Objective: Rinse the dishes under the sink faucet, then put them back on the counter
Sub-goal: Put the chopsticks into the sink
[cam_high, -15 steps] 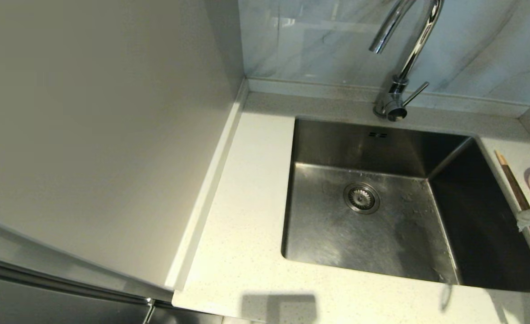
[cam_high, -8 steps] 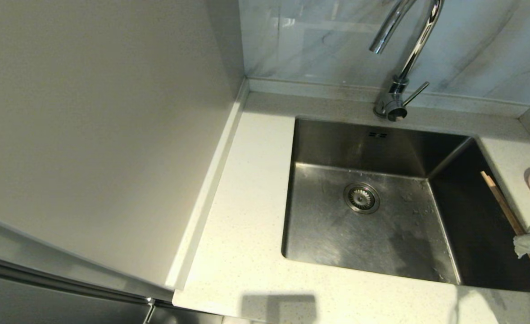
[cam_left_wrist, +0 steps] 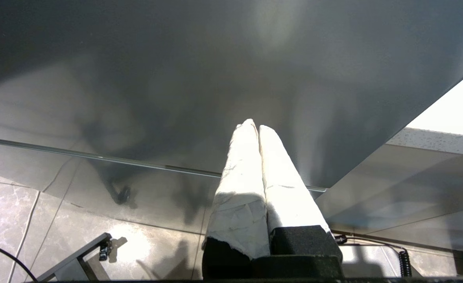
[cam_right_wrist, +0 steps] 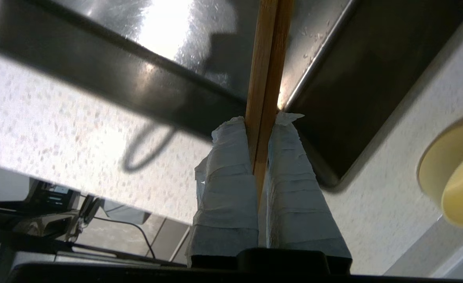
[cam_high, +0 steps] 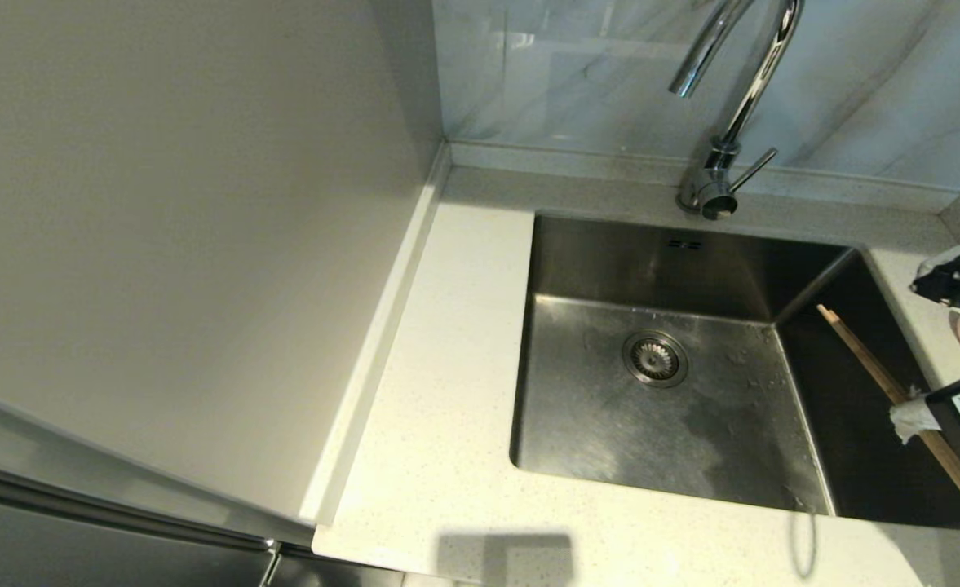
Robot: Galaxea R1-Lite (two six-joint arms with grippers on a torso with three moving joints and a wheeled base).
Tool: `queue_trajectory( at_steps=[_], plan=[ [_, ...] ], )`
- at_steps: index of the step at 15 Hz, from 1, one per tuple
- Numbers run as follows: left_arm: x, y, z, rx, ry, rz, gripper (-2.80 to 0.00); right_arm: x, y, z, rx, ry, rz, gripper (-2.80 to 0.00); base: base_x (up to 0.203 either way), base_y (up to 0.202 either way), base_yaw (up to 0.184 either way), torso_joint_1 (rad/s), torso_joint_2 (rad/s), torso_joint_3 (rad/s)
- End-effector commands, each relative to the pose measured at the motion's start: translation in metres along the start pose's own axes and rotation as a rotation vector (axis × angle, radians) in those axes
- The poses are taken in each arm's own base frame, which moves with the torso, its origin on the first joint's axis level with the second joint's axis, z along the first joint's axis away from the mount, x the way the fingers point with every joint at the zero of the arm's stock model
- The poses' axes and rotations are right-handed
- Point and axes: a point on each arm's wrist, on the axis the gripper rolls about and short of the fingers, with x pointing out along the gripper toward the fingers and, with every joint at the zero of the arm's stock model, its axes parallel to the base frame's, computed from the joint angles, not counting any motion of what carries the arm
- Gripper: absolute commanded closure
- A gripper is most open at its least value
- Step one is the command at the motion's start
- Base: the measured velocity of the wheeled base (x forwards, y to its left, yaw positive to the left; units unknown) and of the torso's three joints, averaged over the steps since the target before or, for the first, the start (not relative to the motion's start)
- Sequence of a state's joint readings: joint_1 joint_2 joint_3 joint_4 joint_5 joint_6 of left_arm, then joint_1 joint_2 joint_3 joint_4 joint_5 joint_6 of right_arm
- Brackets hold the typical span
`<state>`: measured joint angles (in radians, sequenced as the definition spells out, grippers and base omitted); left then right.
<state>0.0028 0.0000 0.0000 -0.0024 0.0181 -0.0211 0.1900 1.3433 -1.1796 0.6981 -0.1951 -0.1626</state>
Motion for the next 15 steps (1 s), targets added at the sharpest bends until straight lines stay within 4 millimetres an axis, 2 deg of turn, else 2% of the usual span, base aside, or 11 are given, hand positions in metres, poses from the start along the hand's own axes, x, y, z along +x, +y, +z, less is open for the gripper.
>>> queue_trajectory(
  at_steps=[1,8,12,15],
  plan=[
    [0.000,0.000,0.000,0.000,-0.004,0.001,0.00,0.037,0.003,0.026,-0.019,0.077,0.010,0.00,0.000,0.000,0.000,0.000,0.00,0.000],
    [0.000,0.000,0.000,0.000,-0.004,0.001,0.00,0.144,0.012,0.093,0.034,0.168,-0.009,0.00,0.000,0.000,0.000,0.000,0.00,0.000],
    [0.000,0.000,0.000,0.000,-0.004,0.001,0.00,0.192,0.003,0.105,0.130,0.206,-0.130,0.00,0.000,0.000,0.000,0.000,0.00,0.000],
    [0.000,0.000,0.000,0.000,-0.004,0.001,0.00,0.211,-0.013,0.112,0.189,0.143,-0.178,0.00,0.000,0.000,0.000,0.000,0.00,0.000]
  ],
)
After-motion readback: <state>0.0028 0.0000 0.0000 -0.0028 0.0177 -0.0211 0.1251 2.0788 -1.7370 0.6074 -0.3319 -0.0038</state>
